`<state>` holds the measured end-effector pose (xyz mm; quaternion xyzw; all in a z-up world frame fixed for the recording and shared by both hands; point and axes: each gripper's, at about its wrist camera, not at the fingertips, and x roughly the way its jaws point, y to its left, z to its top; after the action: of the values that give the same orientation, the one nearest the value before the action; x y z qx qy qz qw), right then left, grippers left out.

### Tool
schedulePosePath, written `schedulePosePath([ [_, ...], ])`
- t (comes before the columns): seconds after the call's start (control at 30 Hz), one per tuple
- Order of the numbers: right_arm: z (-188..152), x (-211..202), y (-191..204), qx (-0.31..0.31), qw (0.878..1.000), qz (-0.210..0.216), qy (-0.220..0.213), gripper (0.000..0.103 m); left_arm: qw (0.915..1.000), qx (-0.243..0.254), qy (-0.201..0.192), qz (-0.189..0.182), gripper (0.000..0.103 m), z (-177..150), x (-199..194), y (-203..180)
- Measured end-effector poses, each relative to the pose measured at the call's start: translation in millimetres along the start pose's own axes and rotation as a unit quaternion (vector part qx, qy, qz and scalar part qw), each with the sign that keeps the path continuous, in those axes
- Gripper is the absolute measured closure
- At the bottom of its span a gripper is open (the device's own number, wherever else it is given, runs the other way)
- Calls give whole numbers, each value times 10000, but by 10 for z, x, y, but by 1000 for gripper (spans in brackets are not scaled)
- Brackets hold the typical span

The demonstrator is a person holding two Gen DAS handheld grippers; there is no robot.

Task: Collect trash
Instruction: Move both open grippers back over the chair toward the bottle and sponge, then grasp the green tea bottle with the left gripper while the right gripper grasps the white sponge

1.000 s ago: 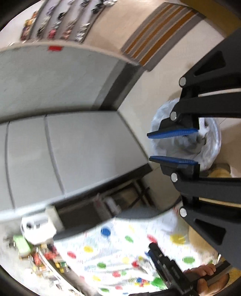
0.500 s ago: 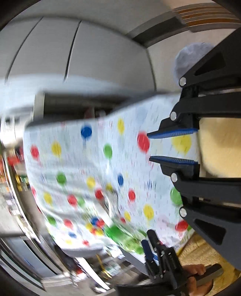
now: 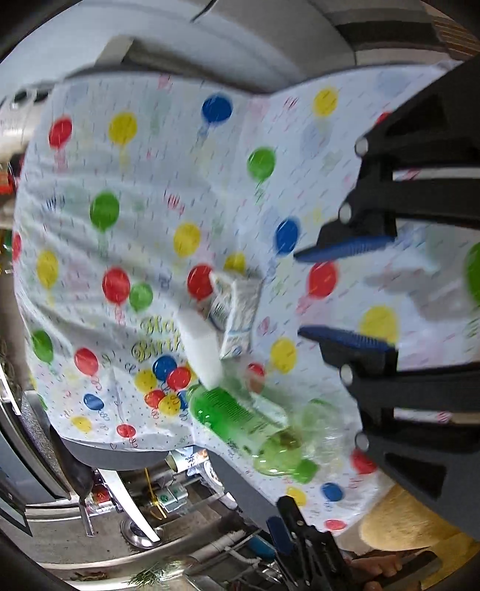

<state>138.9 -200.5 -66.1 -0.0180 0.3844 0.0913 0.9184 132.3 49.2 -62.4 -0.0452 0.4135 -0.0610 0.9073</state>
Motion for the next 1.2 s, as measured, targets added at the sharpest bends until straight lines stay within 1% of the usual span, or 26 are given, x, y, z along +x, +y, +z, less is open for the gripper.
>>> schedulePosePath([
  [0.03,95,114,42,3,10000,65,14,54,10000,-35,23,50,33,32,26,52],
  [0.07,187,221,80,8,9999,121,27,54,9999,-84,18,97,31,76,58,112],
  [0.2,521,586,150,144,9991,386,110,52,9996,-158,15,227,31,263,211,258],
  [0.3,763,903,160,397,9970,623,213,48,9995,-252,31,200,31,401,346,326],
  [0.4,953,1220,132,722,9936,775,388,39,9994,-288,65,190,31,494,473,357],
  [0.47,1048,1428,83,982,9899,866,546,39,9994,-292,102,169,31,535,544,358],
  [0.57,1118,1606,63,1188,9863,909,700,39,9993,-282,142,189,31,556,627,361],
  [0.7,1180,1744,171,1073,9873,830,825,39,9990,-335,218,205,31,562,717,395],
  [0.73,1187,1761,197,1064,9871,835,854,41,9989,-345,228,206,31,562,728,399],
  [0.8,1201,1740,221,1075,9872,820,842,50,9988,-368,253,215,31,545,729,405],
  [0.83,1207,1667,238,1047,9887,770,748,59,9987,-374,251,223,31,540,719,410],
  [0.9,1216,1499,240,998,9903,806,536,63,9987,-389,241,241,31,516,668,419],
  [1.03,1175,946,135,1028,9910,857,-2,65,9986,-380,208,310,31,477,542,421],
  [1.07,1162,852,109,1025,9912,836,-65,65,9986,-381,203,306,31,471,517,421],
  [1.1,1120,704,66,1004,9917,785,-140,65,9987,-378,191,289,31,459,479,404],
  [1.17,966,413,-67,954,9937,552,-202,65,9989,-343,184,249,31,446,432,360],
  [1.2,902,345,-111,940,9944,444,-187,64,9991,-322,181,219,31,441,407,319],
])
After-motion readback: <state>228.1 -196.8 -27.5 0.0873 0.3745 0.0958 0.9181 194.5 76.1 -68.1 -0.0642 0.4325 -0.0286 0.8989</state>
